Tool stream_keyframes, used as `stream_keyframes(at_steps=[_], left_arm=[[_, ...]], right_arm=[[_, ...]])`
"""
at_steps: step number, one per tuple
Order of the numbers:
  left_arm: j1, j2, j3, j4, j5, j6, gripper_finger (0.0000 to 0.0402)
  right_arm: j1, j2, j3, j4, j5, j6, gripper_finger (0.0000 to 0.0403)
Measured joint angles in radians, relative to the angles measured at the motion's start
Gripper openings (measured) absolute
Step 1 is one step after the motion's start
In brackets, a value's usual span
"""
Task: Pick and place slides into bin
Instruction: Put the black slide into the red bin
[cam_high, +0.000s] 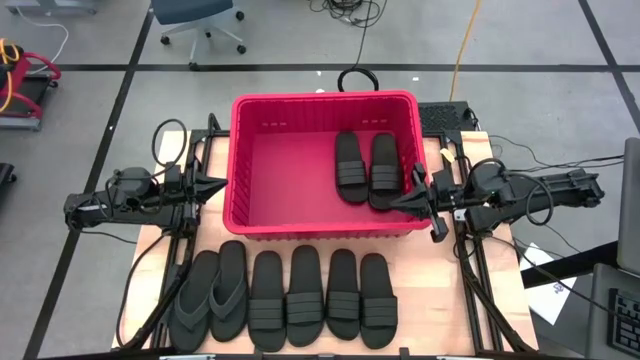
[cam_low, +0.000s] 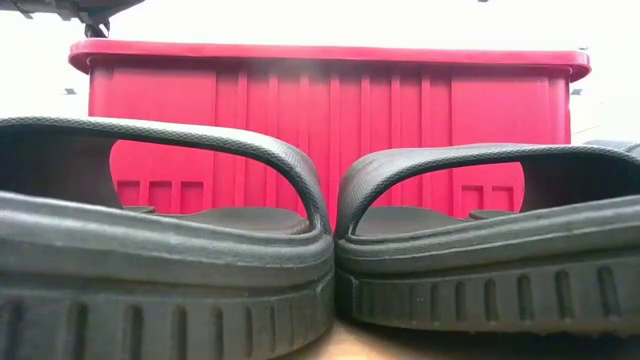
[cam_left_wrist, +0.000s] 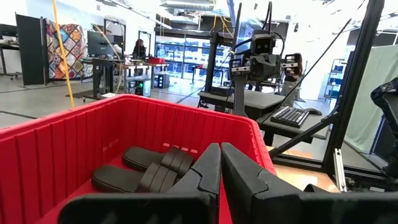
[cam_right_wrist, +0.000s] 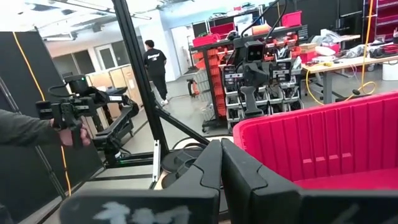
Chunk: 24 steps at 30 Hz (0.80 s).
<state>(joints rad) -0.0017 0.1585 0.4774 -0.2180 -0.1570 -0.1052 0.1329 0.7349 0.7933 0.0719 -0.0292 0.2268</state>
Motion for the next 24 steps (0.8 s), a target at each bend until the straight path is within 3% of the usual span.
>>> stream_keyframes(at_steps=[9,14,18,21,24], left_arm=[[0.0,0.007,0.0,0.164,-0.025,-0.202,0.0017],[0.0,0.016,0.0,0.307,0.004,-0.324,0.0017],[0.0,0.037,0.007,0.392,-0.029,-0.303,0.0017],[-0.002,0.161,0.088,0.323,0.123,-0.267,0.0015],[-0.019,0.419,0.228,0.183,0.202,-0.269,0.0003]], right_arm=[[0.0,0.0,0.0,-0.003,0.009,0.085,0.0],[0.0,0.0,0.0,-0.032,0.094,0.101,0.0],[0.0,0.001,0.0,-0.067,0.152,0.122,0.0],[0.0,-0.003,0.0,-0.067,0.15,0.164,0.0],[0.0,-0.021,0.0,-0.071,0.087,0.175,0.0]])
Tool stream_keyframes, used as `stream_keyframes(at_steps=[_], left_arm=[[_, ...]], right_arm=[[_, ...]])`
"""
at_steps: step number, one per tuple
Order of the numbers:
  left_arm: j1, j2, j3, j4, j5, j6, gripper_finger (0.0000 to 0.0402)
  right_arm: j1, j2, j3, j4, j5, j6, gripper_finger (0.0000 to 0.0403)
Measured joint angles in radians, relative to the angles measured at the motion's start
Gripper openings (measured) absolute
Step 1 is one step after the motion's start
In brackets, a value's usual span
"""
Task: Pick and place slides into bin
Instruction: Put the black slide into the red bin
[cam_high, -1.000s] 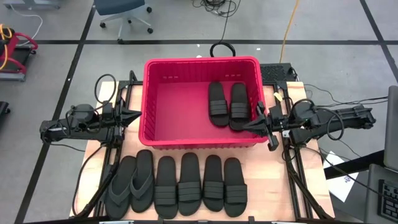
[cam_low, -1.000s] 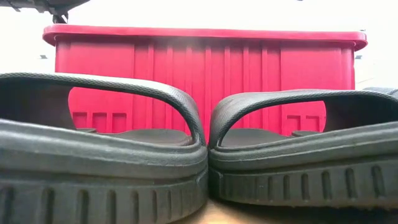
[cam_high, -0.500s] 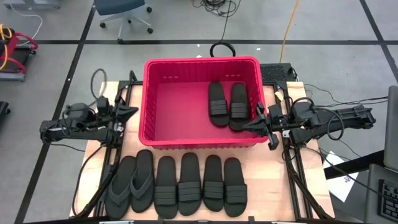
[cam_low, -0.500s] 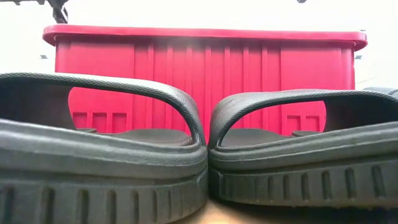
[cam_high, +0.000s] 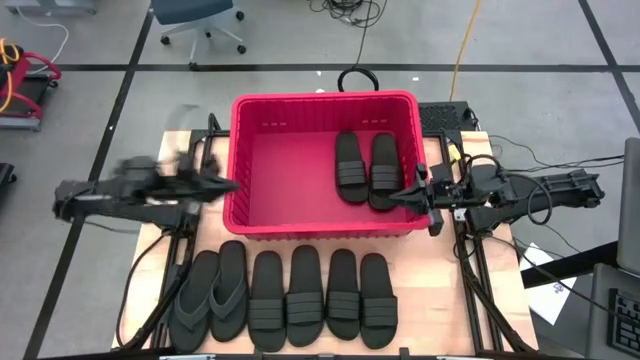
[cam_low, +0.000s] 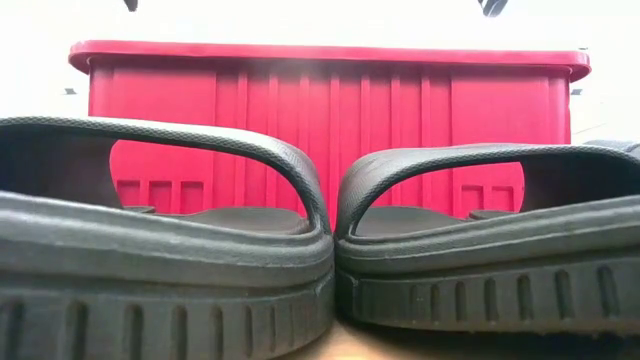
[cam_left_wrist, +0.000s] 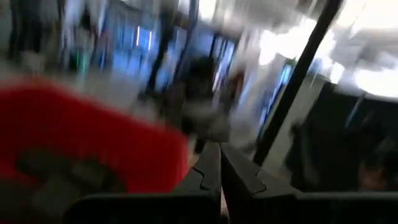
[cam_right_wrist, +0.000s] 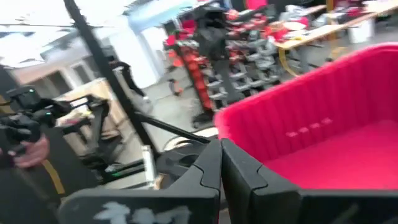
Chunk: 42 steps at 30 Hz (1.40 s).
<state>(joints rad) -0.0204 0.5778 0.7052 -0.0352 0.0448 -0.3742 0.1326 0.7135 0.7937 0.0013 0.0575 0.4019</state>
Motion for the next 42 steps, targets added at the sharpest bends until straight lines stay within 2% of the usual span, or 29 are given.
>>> stream_keyframes(at_steps=[3,5,9,12,17,22,26,28,34,38,42], left_arm=[[-0.025,0.274,0.209,-0.04,0.049,0.057,0.0001],[-0.034,0.439,0.375,-0.085,0.143,0.121,0.0001],[-0.036,0.734,0.691,-0.277,0.291,0.175,0.0],[-0.034,0.909,0.882,-0.358,0.344,0.184,0.0],[-0.033,1.138,1.099,-0.34,0.373,0.19,0.0],[-0.073,1.318,1.199,-0.348,0.375,0.241,0.0],[-0.11,1.412,1.243,-0.409,0.455,0.2,0.0002],[-0.125,1.442,1.252,-0.439,0.48,0.19,0.0002],[-0.183,1.466,1.258,-0.564,0.471,0.261,0.0],[-0.193,1.467,1.257,-0.658,0.319,0.399,0.0004],[-0.201,1.473,1.257,-0.631,0.209,0.444,0.0011]], right_arm=[[0.0,-0.025,0.0,-0.025,-0.027,-0.022,0.0],[-0.001,-0.048,0.0,-0.074,-0.003,-0.02,0.0],[-0.013,-0.104,0.0,-0.177,0.02,-0.037,0.0],[-0.015,-0.164,0.0,-0.261,0.02,-0.054,0.0],[-0.015,-0.283,0.0,-0.347,0.019,-0.028,0.0],[-0.015,-0.385,0.0,-0.423,0.019,-0.037,0.0],[-0.015,-0.433,0.001,-0.462,0.018,-0.051,0.0],[-0.015,-0.441,0.001,-0.482,0.019,-0.055,0.0],[-0.015,-0.438,0.001,-0.53,0.022,-0.077,0.0],[-0.015,-0.429,0.0,-0.528,0.024,-0.077,0.0],[-0.015,-0.42,0.0,-0.528,0.032,-0.1,0.0]])
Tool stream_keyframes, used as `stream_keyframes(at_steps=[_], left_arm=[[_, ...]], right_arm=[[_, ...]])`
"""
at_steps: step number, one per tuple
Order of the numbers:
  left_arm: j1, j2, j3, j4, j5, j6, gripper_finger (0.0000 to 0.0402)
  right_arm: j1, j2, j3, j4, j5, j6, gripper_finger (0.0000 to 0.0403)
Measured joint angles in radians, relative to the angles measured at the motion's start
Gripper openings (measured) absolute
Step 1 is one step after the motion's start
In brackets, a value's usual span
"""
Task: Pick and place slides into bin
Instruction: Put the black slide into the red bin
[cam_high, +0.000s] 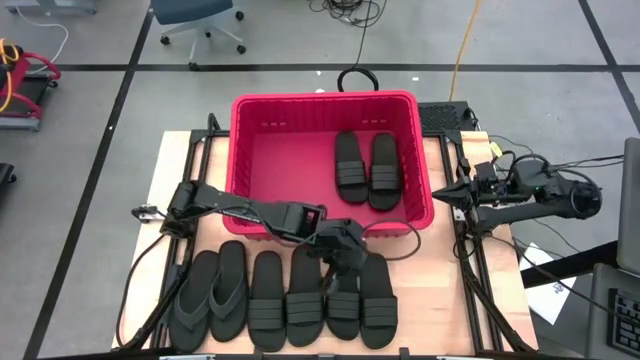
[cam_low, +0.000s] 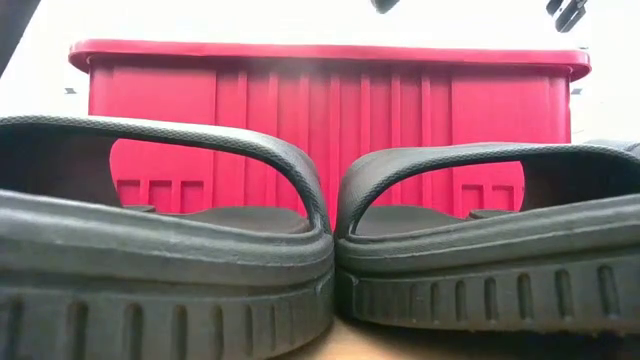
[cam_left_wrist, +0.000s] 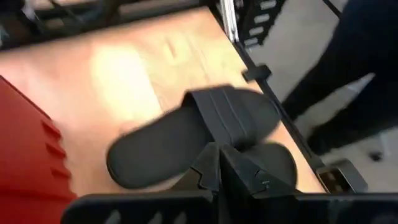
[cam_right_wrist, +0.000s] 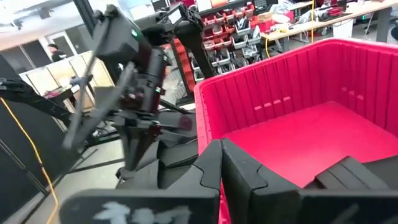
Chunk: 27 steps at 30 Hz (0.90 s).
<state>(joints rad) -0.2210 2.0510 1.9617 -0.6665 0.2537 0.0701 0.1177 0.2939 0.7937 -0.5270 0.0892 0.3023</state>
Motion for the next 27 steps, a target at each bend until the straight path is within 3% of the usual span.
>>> stream_keyframes(at_steps=[11,18,23,27], left_arm=[[0.005,0.152,0.006,0.221,-0.049,0.036,0.0007],[-0.003,0.171,-0.003,0.185,-0.062,0.041,0.0012],[-0.024,0.153,0.001,0.134,0.056,0.128,0.0012],[-0.076,0.158,-0.003,0.046,0.036,0.231,0.0011]], right_arm=[[0.0,0.031,0.0,0.003,0.072,-0.007,0.0],[0.0,0.035,0.0,0.0,0.071,-0.011,0.0],[0.0,0.035,0.0,-0.002,0.067,-0.027,0.0],[0.0,0.035,0.0,-0.002,0.062,-0.017,0.0]])
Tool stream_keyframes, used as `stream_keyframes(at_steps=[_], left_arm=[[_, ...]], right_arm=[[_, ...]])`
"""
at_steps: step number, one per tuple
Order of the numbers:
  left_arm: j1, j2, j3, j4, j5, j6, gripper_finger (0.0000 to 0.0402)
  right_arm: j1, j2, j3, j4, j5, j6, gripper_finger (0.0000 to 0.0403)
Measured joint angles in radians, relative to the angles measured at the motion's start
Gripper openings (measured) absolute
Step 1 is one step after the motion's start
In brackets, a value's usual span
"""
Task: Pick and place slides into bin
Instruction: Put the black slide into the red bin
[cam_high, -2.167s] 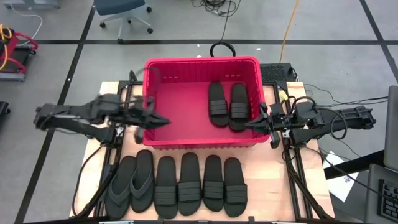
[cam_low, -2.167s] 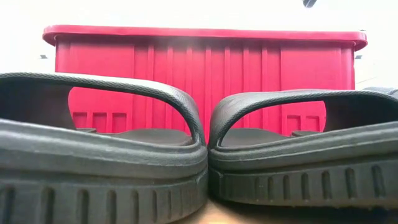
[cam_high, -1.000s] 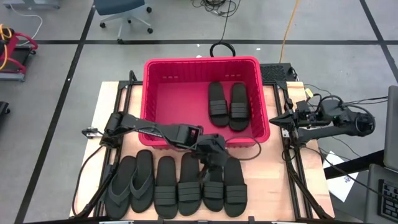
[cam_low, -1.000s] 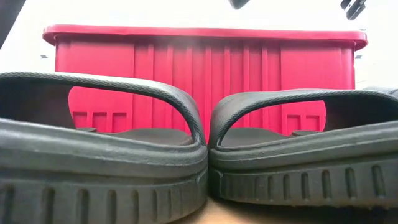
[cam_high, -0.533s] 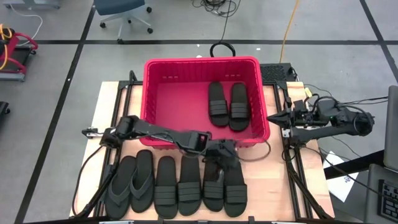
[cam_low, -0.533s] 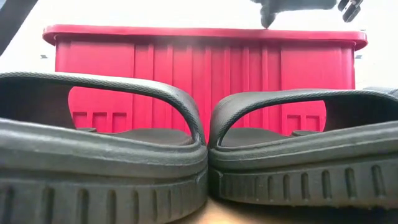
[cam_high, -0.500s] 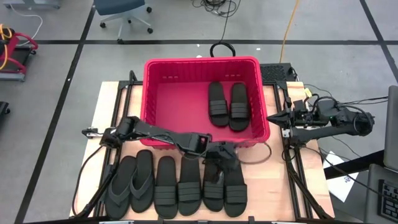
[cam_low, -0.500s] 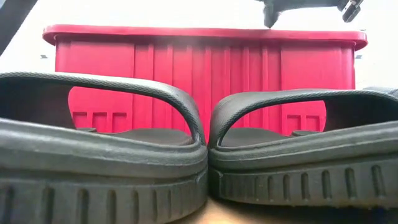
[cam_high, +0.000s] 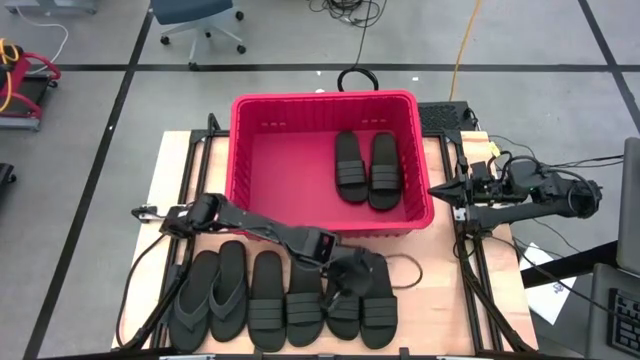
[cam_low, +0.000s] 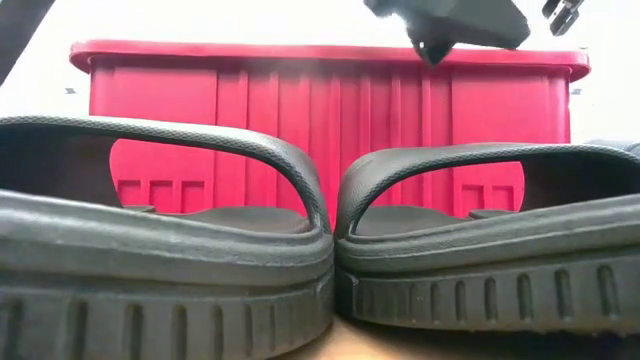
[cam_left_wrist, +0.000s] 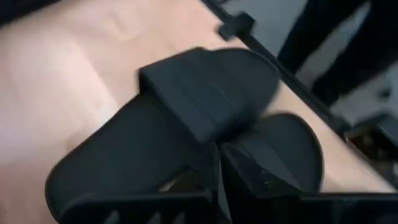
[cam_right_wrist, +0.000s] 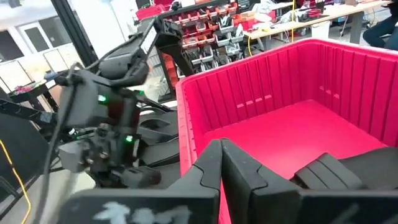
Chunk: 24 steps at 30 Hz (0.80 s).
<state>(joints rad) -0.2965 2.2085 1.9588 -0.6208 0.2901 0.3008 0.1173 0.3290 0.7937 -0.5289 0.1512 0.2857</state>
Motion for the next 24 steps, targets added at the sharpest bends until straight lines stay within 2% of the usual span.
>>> stream_keyframes(at_steps=[2,5,10,16,19,21,24], left_arm=[[-0.035,-0.005,0.003,-0.04,-0.029,0.058,0.0009],[-0.067,-0.004,0.002,-0.101,-0.075,0.046,0.0008],[-0.05,-0.003,0.002,-0.095,-0.121,0.023,0.0008],[-0.021,-0.003,0.002,-0.058,-0.108,-0.088,0.0008],[-0.012,-0.009,0.014,-0.062,-0.116,-0.088,0.0008],[-0.014,-0.036,0.036,-0.081,-0.166,-0.052,0.0008],[-0.033,-0.124,0.087,-0.089,-0.329,0.023,0.0008]], right_arm=[[0.0,0.0,0.0,0.0,-0.026,-0.005,0.0],[0.0,0.0,0.0,-0.003,-0.078,-0.033,0.0],[0.0,0.0,0.0,-0.009,-0.129,-0.036,0.0],[0.0,0.0,0.0,-0.012,-0.131,-0.013,0.0],[0.0,0.0,0.0,-0.015,-0.192,-0.01,0.0],[0.0,0.008,0.0,-0.015,-0.235,-0.009,0.0],[0.0,0.038,0.0,-0.015,-0.282,0.001,0.0]])
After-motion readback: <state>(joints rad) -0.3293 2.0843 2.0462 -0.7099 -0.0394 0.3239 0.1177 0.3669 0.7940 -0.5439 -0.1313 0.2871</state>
